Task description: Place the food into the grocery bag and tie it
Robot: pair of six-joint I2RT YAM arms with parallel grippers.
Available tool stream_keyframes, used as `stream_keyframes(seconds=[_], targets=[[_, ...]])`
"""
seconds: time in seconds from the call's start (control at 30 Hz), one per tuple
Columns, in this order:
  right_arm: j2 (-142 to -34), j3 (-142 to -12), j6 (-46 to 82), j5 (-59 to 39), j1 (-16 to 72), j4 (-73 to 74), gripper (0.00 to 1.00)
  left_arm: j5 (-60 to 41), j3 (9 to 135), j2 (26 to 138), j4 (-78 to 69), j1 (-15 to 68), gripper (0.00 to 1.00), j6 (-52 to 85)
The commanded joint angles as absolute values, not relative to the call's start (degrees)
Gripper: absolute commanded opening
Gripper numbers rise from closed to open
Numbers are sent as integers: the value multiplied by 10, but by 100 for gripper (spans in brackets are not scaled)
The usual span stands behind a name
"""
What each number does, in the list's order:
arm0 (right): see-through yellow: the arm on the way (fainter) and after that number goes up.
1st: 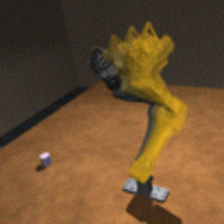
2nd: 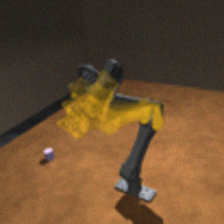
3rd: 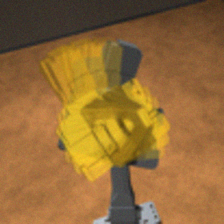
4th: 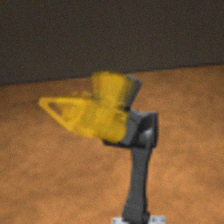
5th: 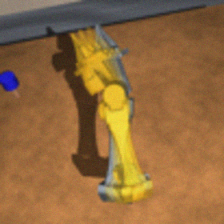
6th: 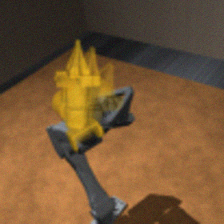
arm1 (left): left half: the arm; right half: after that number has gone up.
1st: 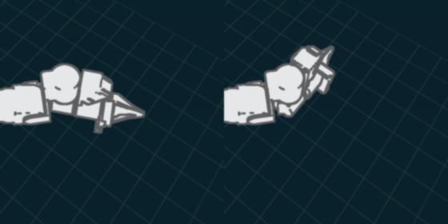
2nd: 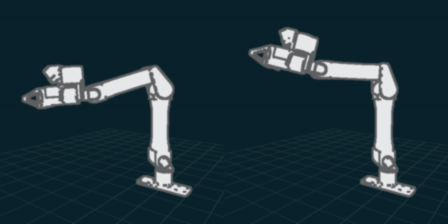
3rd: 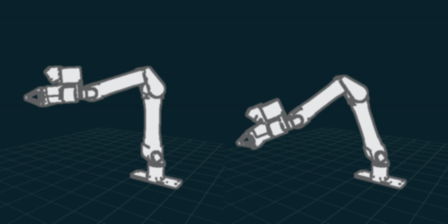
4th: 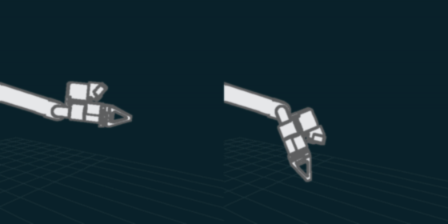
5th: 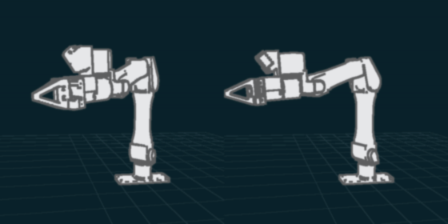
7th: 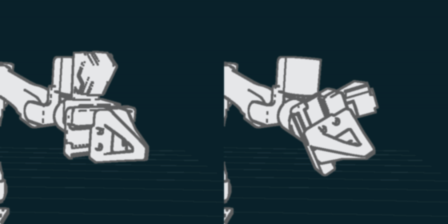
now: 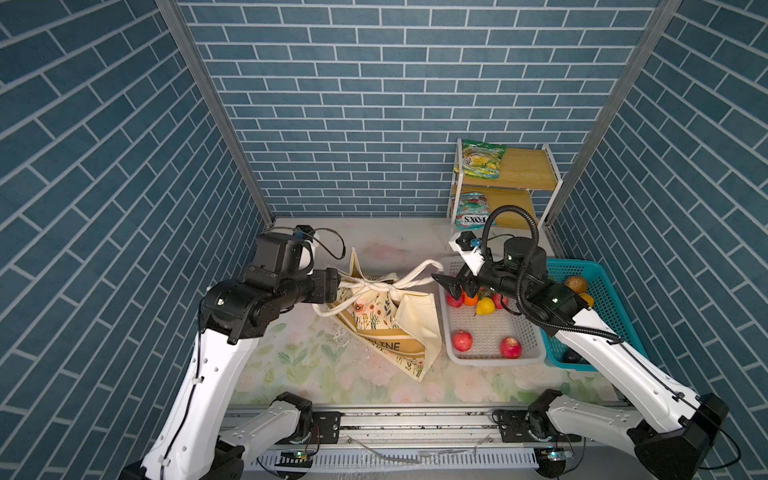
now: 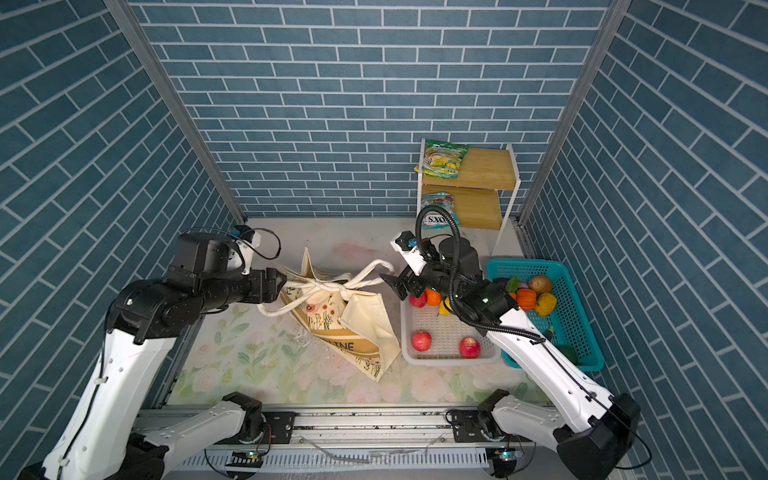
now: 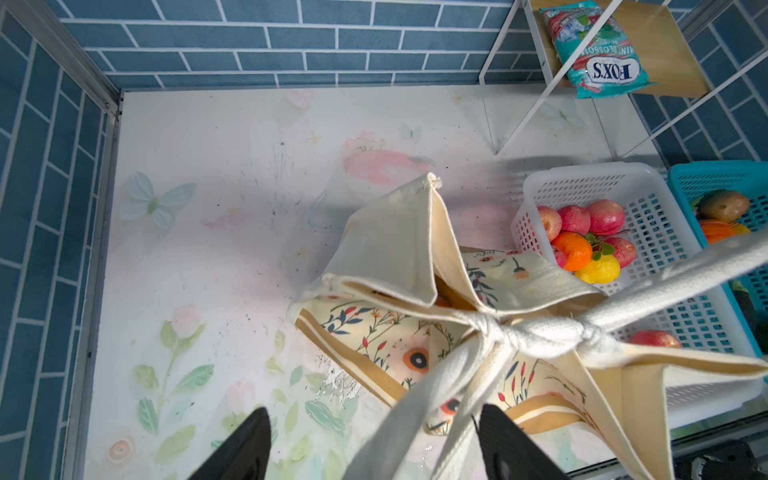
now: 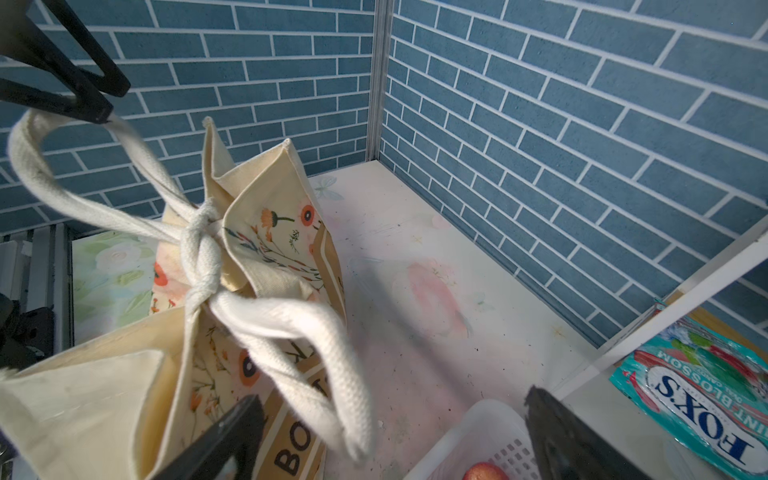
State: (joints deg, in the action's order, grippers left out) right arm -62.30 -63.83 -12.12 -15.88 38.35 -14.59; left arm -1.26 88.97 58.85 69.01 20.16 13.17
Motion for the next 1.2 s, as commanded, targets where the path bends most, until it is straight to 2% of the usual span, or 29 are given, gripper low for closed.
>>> stream_keyframes(seconds=[0.0,0.1,0.23,0.43,0.57,0.73,0.83,1.03,1.17], targets=[[-588,-629,-148,-150,385,-188,99,21,917,556,723,204,83,129],[-560,-628,-143,-118,383,-206,99,64,924,527,728,204,85,129],[-529,-618,-115,-54,362,-205,98,179,885,471,689,203,89,135],[-488,-552,-35,53,268,-162,99,268,790,431,589,201,93,126],[-464,-486,14,109,213,-122,99,270,734,442,525,171,94,127],[-459,-395,84,123,140,-53,98,207,650,429,442,62,93,178],[-458,-327,117,142,108,27,99,202,602,413,404,22,93,205],[-478,-216,126,206,72,199,99,233,553,449,372,-6,95,219],[-534,-180,116,220,52,279,98,252,491,462,312,-16,95,235]])
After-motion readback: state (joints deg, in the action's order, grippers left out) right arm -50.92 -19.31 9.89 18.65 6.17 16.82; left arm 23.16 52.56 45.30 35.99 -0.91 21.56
